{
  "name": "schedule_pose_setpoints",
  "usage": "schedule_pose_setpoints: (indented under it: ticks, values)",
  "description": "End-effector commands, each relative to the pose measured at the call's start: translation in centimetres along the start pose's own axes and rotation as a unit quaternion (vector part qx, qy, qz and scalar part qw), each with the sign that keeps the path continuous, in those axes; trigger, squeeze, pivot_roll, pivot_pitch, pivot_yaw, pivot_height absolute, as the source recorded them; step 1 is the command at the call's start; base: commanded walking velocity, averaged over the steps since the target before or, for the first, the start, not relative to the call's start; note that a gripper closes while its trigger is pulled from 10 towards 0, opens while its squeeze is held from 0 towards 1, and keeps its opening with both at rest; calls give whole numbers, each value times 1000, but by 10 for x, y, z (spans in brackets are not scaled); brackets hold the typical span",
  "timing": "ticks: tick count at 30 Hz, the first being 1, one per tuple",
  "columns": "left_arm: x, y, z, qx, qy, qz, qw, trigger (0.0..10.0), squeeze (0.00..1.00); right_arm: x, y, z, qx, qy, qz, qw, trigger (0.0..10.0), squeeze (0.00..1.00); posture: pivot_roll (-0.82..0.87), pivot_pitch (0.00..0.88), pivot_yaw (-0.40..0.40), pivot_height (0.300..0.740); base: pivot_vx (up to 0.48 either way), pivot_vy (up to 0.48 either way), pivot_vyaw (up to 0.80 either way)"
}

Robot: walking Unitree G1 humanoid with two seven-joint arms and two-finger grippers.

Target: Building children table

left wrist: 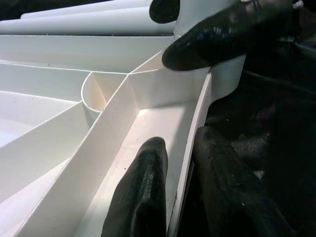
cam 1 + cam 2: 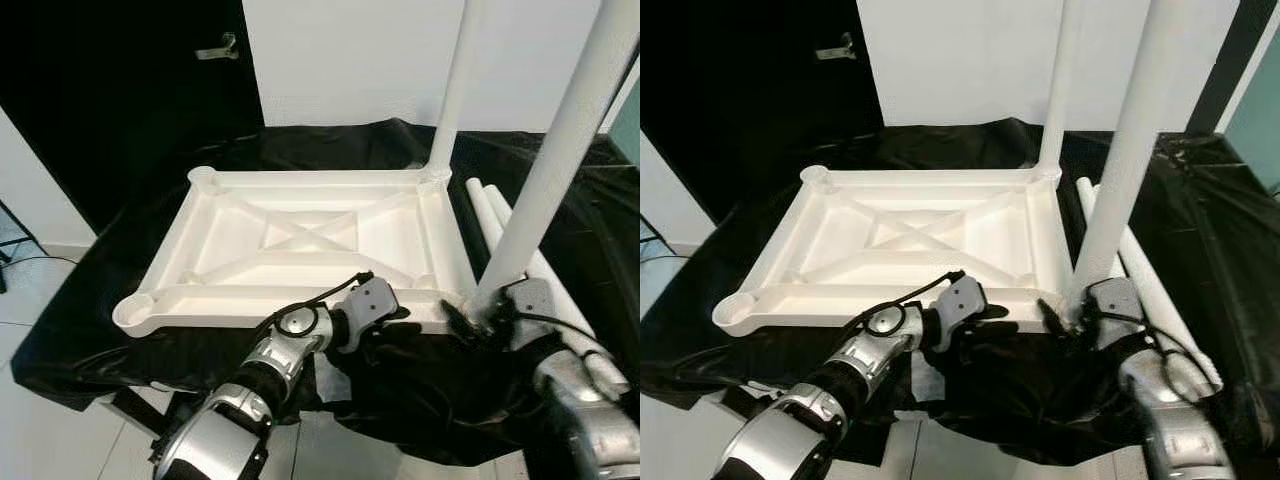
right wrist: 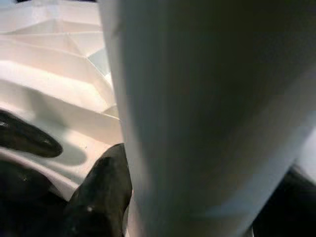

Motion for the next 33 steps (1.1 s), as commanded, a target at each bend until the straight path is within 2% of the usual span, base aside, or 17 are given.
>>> schedule_pose_setpoints:
  ticks: [1, 7, 11, 14, 17, 19, 20, 21, 22, 24, 25, 26, 27, 29, 30, 33]
  values:
    - [18, -6, -57, -104, -66, -31, 992, 10000, 0, -26, 0, -5, -5, 22, 75, 997, 0, 0, -147, 0, 47, 740, 0, 0, 0]
    - [18, -6, -58, -104, -67, -31, 992, 10000, 0, -37, -9, -17, -34, 5, 129, 991, 0, 0, -144, 0, 47, 740, 0, 0, 0]
    - [18, -7, -59, -105, -67, -30, 992, 10000, 0, -39, -10, -19, -39, 8, 140, 989, 0, 0, -144, 0, 51, 740, 0, 0, 0]
    - [18, -7, -59, -105, -67, -31, 992, 10000, 0, -42, -11, -22, -47, 14, 143, 988, 0, 0, -146, 0, 52, 740, 0, 0, 0]
    - [18, -6, -59, -105, -67, -32, 992, 10000, 0, -49, -6, -24, -57, 26, 111, 992, 0, 0, -147, 0, 51, 740, 0, 0, 0]
    - [18, -6, -59, -105, -67, -32, 992, 10000, 0, -49, -6, -24, -57, 26, 111, 992, 0, 0, -147, 0, 51, 740, 0, 0, 0]
    - [18, -6, -59, -105, -67, -32, 992, 10000, 0, -47, -2, -27, -69, 37, 65, 995, 0, 0, -147, 0, 50, 740, 0, 0, 0]
    - [18, -6, -59, -105, -67, -32, 992, 10000, 0, -46, 2, -32, -88, 53, -10, 995, 0, 0, -144, 0, 48, 740, 0, 0, 0]
    - [18, -6, -59, -105, -67, -32, 992, 10000, 0, -46, 2, -32, -88, 53, -10, 995, 0, 0, -144, 0, 48, 740, 0, 0, 0]
    - [18, -6, -59, -105, -68, -32, 992, 10000, 0, -47, 2, -38, -112, 79, -109, 984, 0, 0, -144, 0, 46, 740, 0, 0, 0]
    - [18, -6, -59, -105, -68, -31, 992, 10000, 0, -46, 0, -39, -119, 99, -160, 975, 0, 0, -140, 0, 46, 740, 0, 0, 0]
    - [18, -6, -59, -105, -68, -31, 992, 10000, 0, -46, 0, -39, -119, 99, -160, 975, 0, 0, -140, 0, 46, 740, 0, 0, 0]
    - [18, -6, -59, -105, -68, -31, 992, 10000, 0, -46, -2, -40, -123, 111, -189, 968, 0, 0, -140, 0, 46, 740, 0, 0, 0]
    - [18, -6, -59, -106, -68, -30, 992, 10000, 0, -37, -4, -40, -125, 163, -278, 938, 0, 0, -134, 0, 47, 740, 0, 0, 0]
    - [18, -6, -59, -106, -68, -29, 992, 10000, 0, -35, -4, -39, -123, 176, -300, 930, 0, 0, -134, 0, 47, 740, 0, 0, 0]
    - [18, -6, -59, -106, -68, -30, 992, 10000, 0, -34, -1, -35, -115, 179, -309, 927, 0, 0, -131, 0, 46, 740, 0, 0, 0]
Point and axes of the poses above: a point about 5 cm out from each wrist's last joint towards the gripper, its own y axis pointing out of the wrist towards the gripper, its own z axis along the axis of the wrist's last joint, x = y × z, the point moved 3 cm from there along y, pointing out of the wrist towards the gripper, and after that the axes turned 15 degrees about -y, right-handed, at the moved point
